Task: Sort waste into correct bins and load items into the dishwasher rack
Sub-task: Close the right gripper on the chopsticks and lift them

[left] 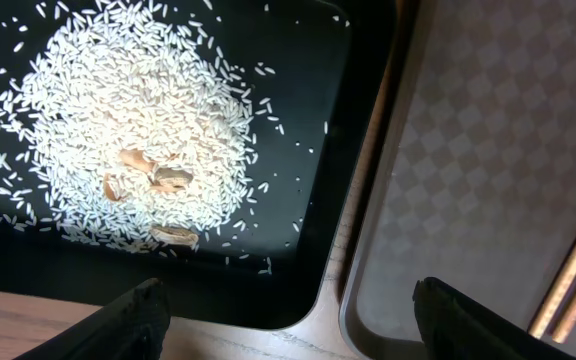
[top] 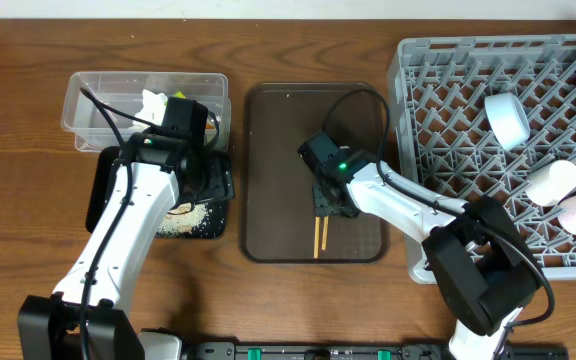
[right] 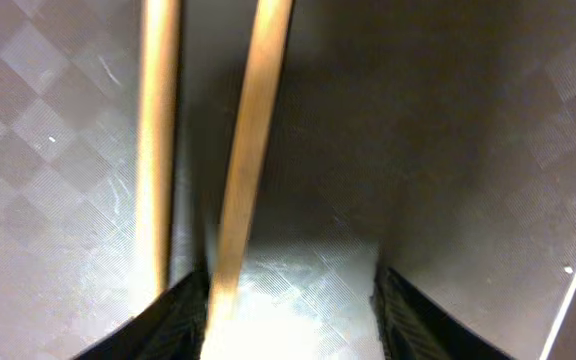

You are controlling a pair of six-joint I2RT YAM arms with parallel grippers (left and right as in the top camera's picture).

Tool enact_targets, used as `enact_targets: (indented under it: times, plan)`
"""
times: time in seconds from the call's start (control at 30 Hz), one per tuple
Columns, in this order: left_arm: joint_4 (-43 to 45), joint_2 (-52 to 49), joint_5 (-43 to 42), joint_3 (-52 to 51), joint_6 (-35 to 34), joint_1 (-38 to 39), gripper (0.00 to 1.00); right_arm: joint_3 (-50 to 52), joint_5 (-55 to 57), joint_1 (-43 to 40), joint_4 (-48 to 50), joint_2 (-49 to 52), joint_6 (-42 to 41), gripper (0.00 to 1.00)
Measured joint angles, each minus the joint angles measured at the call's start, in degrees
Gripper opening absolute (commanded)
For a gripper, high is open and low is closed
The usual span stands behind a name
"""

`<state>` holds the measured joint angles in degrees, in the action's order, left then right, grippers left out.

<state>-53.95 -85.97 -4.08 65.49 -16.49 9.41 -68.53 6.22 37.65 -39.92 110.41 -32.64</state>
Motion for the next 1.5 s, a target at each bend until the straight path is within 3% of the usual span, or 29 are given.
enact_targets:
  times: [0.07,0.23,0.53,0.97,1.17,1.3,1.4,1.5]
  plan:
    - [0.00,0.00,0.00,0.00,0.00,0.00,0.81,-0.04,-0.09,-0.13,-0.42,0.00,-0.22,0.16]
    - [0.00,0.00,0.00,0.00,0.00,0.00,0.81,-0.09,-0.04,-0.79,-1.62,0.00,-0.35,0.01]
    - [-0.02,0.00,-0.02,0.00,0.00,0.00,0.81,-1.53,-1.86,-3.13,-5.99,-0.26,3.80,0.01]
    - [0.00,0.00,0.00,0.00,0.00,0.00,0.81,-12.26,-4.26,-21.66,-21.09,-16.94,19.93,0.01]
    - [0.00,0.00,0.00,0.00,0.00,0.00,0.81,-11.63,-4.92,-27.32,-26.03,-16.96,24.74,0.01]
    - [0.02,0.00,0.00,0.00,0.00,0.00,0.81,-9.18,-5.42,-28.85,-25.07,-16.50,25.99,0.04]
    - [0.02,0.00,0.00,0.00,0.00,0.00,0.81,-6.69,-5.99,-28.85,-23.67,-15.80,26.53,0.24]
    - [0.02,0.00,0.00,0.00,0.00,0.00,0.81,-5.75,-6.34,-28.85,-22.99,-15.17,27.02,0.31]
